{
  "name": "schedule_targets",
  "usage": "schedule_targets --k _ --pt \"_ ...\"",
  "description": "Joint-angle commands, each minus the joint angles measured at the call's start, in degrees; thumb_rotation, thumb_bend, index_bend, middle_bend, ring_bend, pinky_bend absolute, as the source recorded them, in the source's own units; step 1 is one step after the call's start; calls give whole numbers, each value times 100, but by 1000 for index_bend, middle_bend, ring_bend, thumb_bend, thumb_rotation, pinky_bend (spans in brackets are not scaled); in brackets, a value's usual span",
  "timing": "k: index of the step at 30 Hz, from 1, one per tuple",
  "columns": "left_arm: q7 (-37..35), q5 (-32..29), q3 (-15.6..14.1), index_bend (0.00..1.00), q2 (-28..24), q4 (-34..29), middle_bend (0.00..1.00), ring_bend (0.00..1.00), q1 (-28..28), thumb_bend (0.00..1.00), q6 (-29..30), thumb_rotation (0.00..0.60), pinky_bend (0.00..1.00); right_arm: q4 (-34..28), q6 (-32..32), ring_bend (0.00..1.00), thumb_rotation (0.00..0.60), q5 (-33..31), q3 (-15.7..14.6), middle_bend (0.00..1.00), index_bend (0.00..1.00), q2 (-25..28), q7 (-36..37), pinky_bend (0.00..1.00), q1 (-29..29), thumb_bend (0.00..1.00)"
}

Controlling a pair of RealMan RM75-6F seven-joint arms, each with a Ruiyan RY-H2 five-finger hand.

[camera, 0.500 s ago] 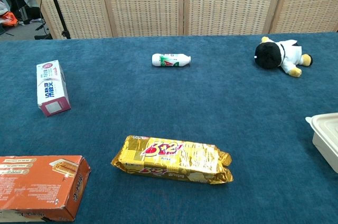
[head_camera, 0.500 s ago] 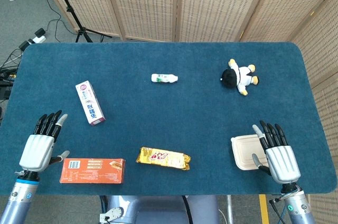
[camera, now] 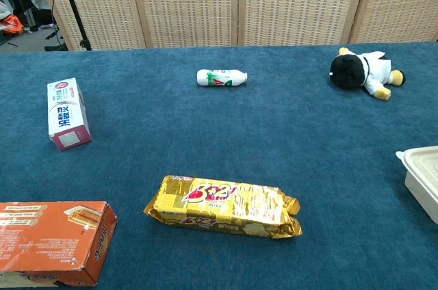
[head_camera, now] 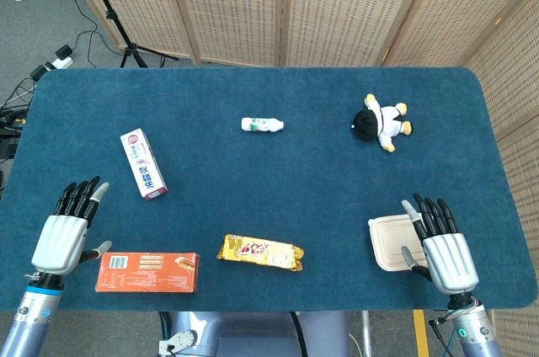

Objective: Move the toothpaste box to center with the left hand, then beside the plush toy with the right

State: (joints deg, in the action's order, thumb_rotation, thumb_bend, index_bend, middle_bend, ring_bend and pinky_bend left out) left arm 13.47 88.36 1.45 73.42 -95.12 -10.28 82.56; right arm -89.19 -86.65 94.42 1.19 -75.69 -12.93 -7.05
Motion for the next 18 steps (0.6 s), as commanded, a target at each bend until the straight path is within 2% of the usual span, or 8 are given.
schedule_targets --k 1,18 --pt "2 -91 23 0 39 63 0 0 -47 0 -119 600 0 -14 -2 0 600 -34 20 0 44 18 -14 0 4 414" --pt "-23 -112 17 0 36 48 0 0 -69 0 -162 600 0 -35 27 0 600 0 -23 0 44 39 -95 0 12 414"
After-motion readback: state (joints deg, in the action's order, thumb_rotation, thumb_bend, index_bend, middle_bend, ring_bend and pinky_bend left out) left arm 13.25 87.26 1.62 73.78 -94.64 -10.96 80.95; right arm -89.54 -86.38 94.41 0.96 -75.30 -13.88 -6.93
